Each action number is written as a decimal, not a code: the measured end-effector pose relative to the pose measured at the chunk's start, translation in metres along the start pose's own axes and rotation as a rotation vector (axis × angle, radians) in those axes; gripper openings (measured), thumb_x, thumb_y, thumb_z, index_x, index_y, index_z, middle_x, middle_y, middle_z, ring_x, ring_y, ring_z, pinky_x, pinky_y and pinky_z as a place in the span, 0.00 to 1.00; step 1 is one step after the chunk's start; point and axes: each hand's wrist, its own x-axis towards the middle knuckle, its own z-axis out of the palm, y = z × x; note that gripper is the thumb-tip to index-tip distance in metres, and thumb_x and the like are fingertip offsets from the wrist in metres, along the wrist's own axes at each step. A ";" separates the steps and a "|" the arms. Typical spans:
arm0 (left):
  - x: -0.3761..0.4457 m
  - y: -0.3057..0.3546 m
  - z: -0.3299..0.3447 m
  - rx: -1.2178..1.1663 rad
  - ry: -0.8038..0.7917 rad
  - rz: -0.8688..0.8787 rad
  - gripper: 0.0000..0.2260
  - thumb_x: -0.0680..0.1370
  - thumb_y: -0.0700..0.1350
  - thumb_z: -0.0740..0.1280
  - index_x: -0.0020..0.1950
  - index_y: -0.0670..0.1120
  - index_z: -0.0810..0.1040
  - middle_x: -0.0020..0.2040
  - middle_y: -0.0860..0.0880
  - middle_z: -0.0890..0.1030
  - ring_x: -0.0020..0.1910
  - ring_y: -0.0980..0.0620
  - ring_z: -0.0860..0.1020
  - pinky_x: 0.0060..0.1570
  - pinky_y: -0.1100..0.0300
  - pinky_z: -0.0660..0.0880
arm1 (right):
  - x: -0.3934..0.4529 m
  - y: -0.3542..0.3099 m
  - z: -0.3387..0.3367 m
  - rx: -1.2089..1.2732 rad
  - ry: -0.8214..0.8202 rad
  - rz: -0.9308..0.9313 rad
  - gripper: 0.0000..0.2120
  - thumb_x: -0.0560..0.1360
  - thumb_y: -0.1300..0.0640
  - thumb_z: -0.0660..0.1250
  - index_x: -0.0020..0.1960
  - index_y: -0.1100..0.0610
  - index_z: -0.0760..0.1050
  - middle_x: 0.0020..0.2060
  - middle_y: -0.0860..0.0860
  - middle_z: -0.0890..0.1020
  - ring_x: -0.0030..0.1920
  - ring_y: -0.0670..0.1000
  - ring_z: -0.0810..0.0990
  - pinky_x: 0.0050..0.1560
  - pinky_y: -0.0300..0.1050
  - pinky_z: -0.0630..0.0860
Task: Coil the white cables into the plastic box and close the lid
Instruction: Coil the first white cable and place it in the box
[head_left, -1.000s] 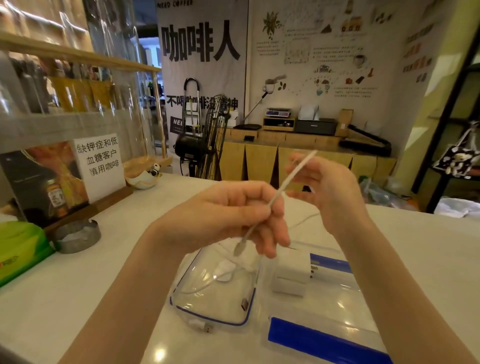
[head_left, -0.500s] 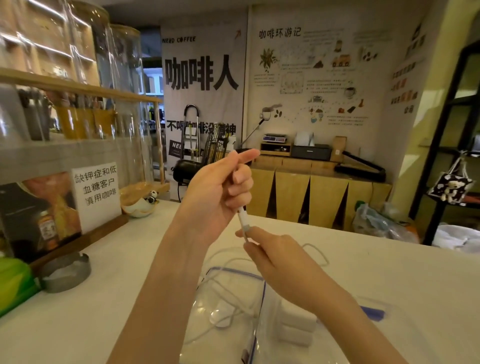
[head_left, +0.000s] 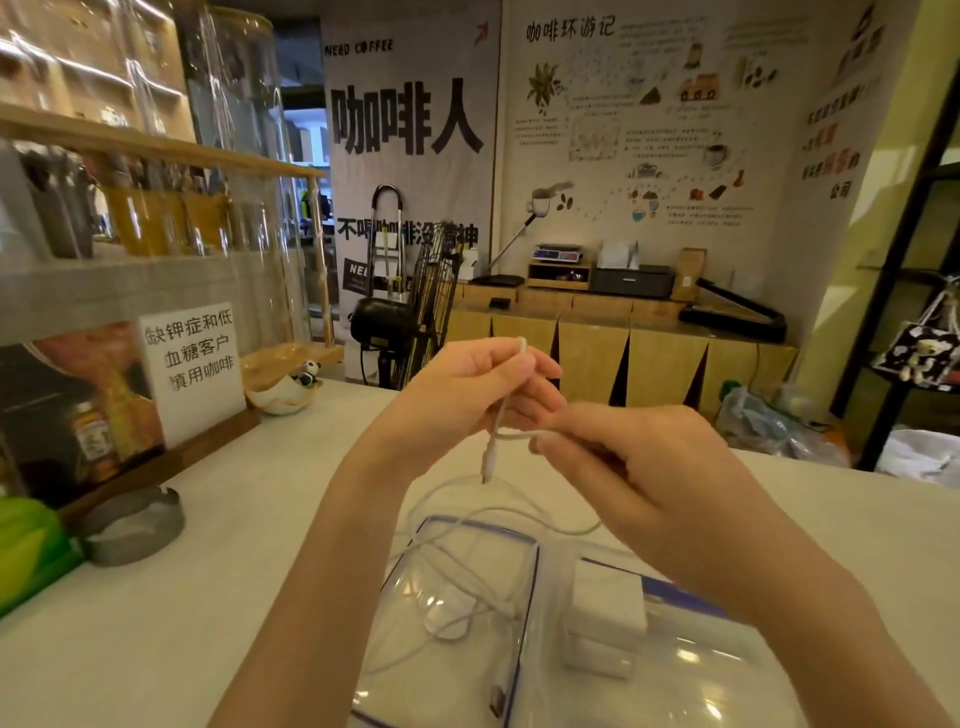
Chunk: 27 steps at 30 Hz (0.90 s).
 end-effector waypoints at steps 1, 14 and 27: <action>-0.001 0.001 0.003 0.070 -0.054 -0.003 0.11 0.79 0.41 0.56 0.48 0.40 0.77 0.31 0.53 0.80 0.30 0.57 0.77 0.33 0.67 0.74 | 0.000 0.005 -0.004 0.000 0.047 -0.024 0.14 0.77 0.46 0.54 0.47 0.49 0.77 0.28 0.38 0.74 0.32 0.41 0.74 0.35 0.32 0.70; 0.011 0.000 0.029 -0.620 -0.522 -0.105 0.19 0.77 0.51 0.50 0.45 0.38 0.74 0.22 0.55 0.68 0.21 0.58 0.58 0.22 0.66 0.56 | 0.004 0.036 -0.005 0.644 0.454 0.084 0.06 0.70 0.55 0.68 0.46 0.50 0.79 0.37 0.41 0.84 0.42 0.43 0.82 0.41 0.32 0.76; 0.005 0.015 0.020 -0.978 -0.047 0.199 0.16 0.79 0.47 0.52 0.52 0.38 0.75 0.24 0.52 0.70 0.22 0.59 0.65 0.23 0.69 0.64 | 0.005 0.013 0.033 0.444 -0.094 0.304 0.09 0.78 0.49 0.52 0.44 0.38 0.67 0.28 0.47 0.76 0.26 0.41 0.72 0.31 0.38 0.73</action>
